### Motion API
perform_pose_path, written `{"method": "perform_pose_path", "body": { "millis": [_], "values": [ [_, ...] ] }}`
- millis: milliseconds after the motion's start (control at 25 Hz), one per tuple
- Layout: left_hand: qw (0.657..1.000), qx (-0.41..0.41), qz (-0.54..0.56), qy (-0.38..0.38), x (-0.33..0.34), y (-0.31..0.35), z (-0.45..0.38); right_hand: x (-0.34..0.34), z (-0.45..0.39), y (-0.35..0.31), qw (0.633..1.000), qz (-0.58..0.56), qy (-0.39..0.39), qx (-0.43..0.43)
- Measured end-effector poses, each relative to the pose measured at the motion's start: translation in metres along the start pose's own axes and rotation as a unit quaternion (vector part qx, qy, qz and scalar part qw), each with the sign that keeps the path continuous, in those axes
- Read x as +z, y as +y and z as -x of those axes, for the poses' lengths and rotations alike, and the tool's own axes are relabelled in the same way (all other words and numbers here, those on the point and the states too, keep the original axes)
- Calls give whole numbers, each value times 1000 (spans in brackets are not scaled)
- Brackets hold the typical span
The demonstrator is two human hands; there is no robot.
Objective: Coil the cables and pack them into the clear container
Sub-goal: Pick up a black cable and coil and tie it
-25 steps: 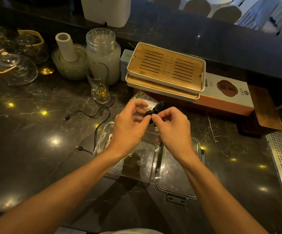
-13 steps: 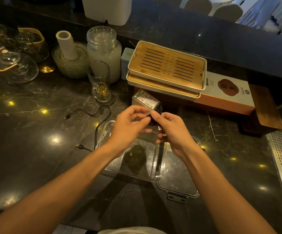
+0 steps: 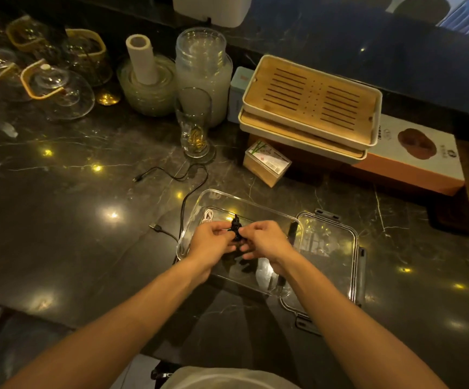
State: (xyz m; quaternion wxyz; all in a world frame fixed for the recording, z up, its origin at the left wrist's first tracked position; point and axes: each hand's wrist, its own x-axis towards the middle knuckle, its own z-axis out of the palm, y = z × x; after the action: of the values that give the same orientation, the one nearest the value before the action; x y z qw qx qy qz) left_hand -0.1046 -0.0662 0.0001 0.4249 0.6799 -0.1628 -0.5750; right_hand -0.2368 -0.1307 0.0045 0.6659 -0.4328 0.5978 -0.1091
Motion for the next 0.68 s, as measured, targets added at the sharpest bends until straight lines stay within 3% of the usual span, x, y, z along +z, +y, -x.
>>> {"method": "perform_pose_path", "body": {
  "millis": [200,440,680],
  "values": [
    [999,-33,-22,25,-11,-4,-11,24,-18,9,998,-61,24,19],
    [993,-73,-71,59,-5,3,-26,39,-42,9,999,-25,42,18],
    [988,-75,-128,39,-9,17,-26,50,-60,14,972,209,91,-64]
  ]
}}
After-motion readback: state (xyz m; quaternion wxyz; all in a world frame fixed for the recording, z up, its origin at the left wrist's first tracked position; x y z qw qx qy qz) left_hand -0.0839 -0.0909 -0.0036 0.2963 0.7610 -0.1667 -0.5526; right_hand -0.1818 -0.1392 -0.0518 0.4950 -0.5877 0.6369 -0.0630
